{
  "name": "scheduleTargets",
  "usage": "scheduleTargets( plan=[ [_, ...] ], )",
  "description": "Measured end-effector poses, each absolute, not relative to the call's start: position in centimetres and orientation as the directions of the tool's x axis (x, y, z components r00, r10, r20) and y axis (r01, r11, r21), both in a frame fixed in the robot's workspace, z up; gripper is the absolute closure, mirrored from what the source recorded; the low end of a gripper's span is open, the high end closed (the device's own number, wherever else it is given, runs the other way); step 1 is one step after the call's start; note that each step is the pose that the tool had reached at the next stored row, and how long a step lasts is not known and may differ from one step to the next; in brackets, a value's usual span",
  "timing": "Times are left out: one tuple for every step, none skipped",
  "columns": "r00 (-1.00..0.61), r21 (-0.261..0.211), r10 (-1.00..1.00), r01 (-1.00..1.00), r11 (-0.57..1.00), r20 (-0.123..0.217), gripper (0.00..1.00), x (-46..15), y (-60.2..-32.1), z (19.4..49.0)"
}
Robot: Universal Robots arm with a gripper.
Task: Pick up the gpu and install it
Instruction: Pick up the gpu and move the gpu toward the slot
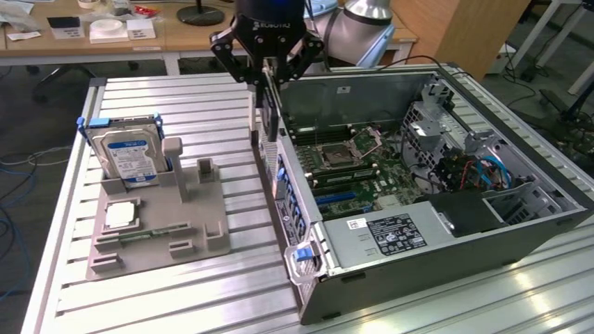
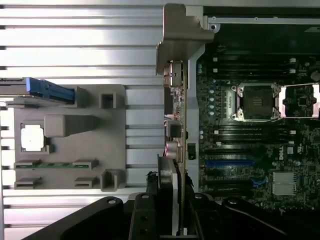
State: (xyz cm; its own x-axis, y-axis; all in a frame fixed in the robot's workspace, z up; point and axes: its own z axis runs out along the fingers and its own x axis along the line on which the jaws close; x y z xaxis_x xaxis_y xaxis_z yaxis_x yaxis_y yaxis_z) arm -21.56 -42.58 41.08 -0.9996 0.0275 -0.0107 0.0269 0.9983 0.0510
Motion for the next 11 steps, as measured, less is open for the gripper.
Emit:
scheduleTargets(
  plan=[
    [-1.0,0.051,0.027,0.027,0.998,-0.011,0.72,-21.3,-42.6,41.1],
    [-1.0,0.051,0.027,0.027,0.998,-0.011,0.72,-21.1,-42.6,41.1],
    [-1.0,0.051,0.027,0.027,0.998,-0.011,0.72,-20.9,-42.6,41.1],
    [-1.0,0.051,0.028,0.027,0.998,-0.011,0.72,-20.6,-42.6,41.1],
    [-1.0,0.051,0.028,0.027,0.998,-0.011,0.72,-20.5,-42.6,41.1],
    [-1.0,0.051,0.028,0.027,0.998,-0.011,0.72,-20.3,-42.6,41.1],
    [-1.0,0.051,0.027,0.027,0.998,-0.011,0.72,-20.1,-42.6,41.1],
    [-1.0,0.051,0.027,0.027,0.998,-0.011,0.72,-20.0,-42.6,41.1],
    [-1.0,0.051,0.028,0.027,0.998,-0.011,0.72,-19.8,-42.6,41.1],
    [-1.0,0.051,0.027,0.027,0.998,-0.011,0.72,-19.6,-42.6,41.1],
    [-1.0,0.051,0.027,0.027,0.998,-0.011,0.72,-19.5,-42.6,41.1]
  ],
)
